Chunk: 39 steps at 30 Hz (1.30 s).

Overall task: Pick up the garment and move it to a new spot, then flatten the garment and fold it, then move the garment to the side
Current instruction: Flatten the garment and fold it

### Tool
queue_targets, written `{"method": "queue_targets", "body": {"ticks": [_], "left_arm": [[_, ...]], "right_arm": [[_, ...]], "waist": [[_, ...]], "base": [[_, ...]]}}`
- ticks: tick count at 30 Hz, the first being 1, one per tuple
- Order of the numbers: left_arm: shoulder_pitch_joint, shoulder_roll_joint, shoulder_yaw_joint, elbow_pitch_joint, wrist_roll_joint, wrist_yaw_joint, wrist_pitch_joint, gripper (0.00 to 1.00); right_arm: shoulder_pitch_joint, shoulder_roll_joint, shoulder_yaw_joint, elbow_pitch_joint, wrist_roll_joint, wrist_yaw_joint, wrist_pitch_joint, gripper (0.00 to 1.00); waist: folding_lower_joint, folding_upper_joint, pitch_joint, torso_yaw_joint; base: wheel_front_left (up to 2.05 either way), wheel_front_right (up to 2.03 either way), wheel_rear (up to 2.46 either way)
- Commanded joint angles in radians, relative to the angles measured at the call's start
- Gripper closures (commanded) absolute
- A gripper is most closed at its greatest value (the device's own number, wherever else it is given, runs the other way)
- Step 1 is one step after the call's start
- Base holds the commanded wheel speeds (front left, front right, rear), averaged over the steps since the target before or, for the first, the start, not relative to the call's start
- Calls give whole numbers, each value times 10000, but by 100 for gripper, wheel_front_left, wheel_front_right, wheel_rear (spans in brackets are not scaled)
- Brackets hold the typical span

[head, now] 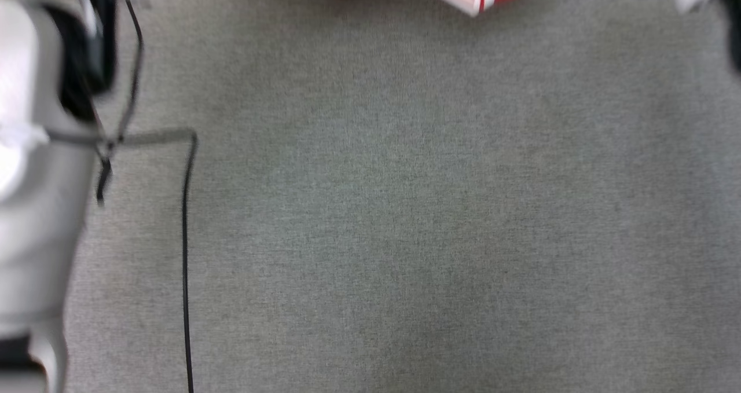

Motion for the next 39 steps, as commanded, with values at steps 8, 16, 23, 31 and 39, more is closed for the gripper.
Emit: {"method": "queue_targets", "body": {"ticks": [8, 16, 23, 31, 39], "left_arm": [[4131, -323, 772, -1274, -246, 557, -21, 100], [7133, -513, 1333, -1665, -396, 762, -22, 100], [9448, -573, 1632, -1755, -473, 941, -22, 100], [11646, -617, 1820, -1892, -669, 1173, -22, 100], [12965, -677, 1804, -1785, -865, 1301, 2, 100]], "right_arm": [[3347, -66, -59, -842, 341, -11, -156, 100], [6123, -126, -409, -1238, 696, -11, -36, 100], [8432, -229, -914, -1924, 904, -11, 333, 100], [10960, -388, -1659, -3167, 550, -11, 1284, 100], [12995, -431, -2164, -3465, 175, -14, 2080, 100]], "waist": [[0, 0, -1418, 33], [0, 0, -2664, 23], [0, 0, -3614, 19], [0, 0, -4303, 37], [0, 0, -4646, 73]], "base": [[0, 0, 0], [0, 0, 0], [0, 0, 0], [0, 0, 0], [0, 0, 0]]}}
